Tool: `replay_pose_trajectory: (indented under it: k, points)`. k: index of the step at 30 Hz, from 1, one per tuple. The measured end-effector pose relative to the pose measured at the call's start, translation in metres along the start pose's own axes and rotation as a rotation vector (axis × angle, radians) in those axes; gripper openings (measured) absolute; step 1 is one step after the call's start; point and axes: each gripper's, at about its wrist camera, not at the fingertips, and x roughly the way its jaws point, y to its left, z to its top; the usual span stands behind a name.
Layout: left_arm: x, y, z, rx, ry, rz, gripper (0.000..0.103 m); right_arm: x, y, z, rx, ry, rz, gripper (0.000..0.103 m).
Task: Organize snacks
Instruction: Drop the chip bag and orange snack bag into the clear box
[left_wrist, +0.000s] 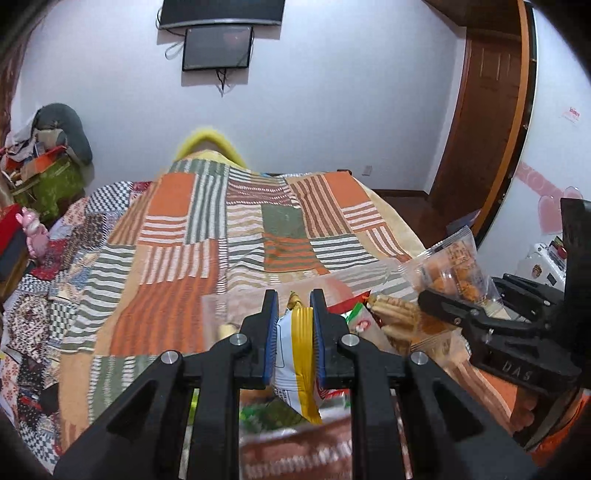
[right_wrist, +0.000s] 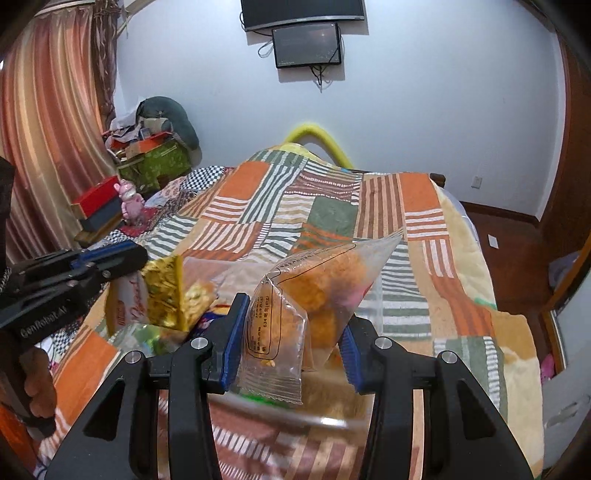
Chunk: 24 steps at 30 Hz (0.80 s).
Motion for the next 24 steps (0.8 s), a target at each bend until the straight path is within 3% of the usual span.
replay_pose_trajectory:
  k: [8,14,16,18,21,24]
  points:
    - [0.049,-0.006,-0.005,-0.016,0.052,-0.010,0.017,0.031,-0.013,0.001,0.002,0.050,-0.046,0.043]
    - [0.060,-0.009,-0.022,0.026,0.087,0.040,0.019,0.033,-0.018,-0.003,0.018,0.073,-0.050,0.049]
    - [0.060,-0.007,-0.026,0.030,0.115,0.024,0.022,0.030,-0.017,-0.003,0.012,0.075,-0.047,0.056]
    - [0.055,-0.007,-0.029,0.030,0.118,0.023,0.033,0.025,-0.011,-0.003,-0.004,0.066,-0.054,0.066]
    - [0.039,-0.006,-0.031,0.029,0.097,0.030,0.043,0.011,-0.005,-0.004,-0.031,0.046,-0.064,0.070]
    - [0.015,-0.002,-0.034,0.028,0.075,0.030,0.045,-0.005,0.002,-0.008,-0.043,0.034,-0.052,0.070]
